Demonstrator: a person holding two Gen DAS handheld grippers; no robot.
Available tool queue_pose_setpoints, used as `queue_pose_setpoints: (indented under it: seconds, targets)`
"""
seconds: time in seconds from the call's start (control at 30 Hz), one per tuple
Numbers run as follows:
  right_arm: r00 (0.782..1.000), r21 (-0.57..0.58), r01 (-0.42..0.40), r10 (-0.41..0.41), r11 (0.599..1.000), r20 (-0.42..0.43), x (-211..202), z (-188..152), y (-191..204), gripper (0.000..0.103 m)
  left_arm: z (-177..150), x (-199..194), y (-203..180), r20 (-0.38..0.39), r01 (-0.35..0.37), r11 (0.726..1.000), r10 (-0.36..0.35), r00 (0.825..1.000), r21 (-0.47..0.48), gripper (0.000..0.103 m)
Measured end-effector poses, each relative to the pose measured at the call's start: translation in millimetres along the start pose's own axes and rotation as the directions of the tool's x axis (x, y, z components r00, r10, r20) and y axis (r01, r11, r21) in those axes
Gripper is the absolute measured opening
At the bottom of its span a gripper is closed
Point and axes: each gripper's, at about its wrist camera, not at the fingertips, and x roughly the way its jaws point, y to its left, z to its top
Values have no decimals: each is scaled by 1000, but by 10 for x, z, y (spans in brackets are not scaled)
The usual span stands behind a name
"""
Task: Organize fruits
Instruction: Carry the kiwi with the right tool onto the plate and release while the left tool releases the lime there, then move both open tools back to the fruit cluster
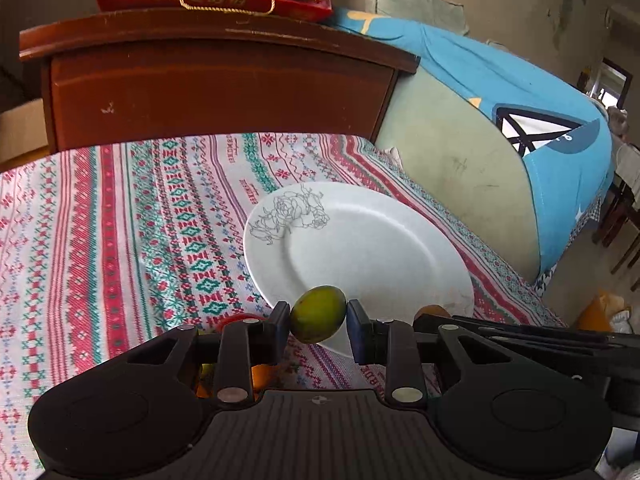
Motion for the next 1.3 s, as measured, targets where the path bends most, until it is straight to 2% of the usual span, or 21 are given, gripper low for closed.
queue_pose_setpoints:
  seconds: [0.33, 0.63, 0.9, 1.3]
  targets:
    - [1000, 32, 0, -1, 999, 14, -10, 14, -36, 30, 38, -15, -14, 14, -4, 1000, 5, 1000, -14, 31]
    - [1000, -6, -25, 25, 1000, 2, -43, -26, 62, 31, 18, -198, 34, -3, -62, 998, 62, 998, -24, 35]
    - [998, -42, -64, 64, 997, -14, -90, -94, 148, 36, -33, -402, 162, -22, -113, 992, 112, 993, -59, 39]
    - [992, -83, -120, 116, 989, -51, -149, -241, 222, 36, -216, -885, 545, -19, -214, 965, 214, 977, -153, 41]
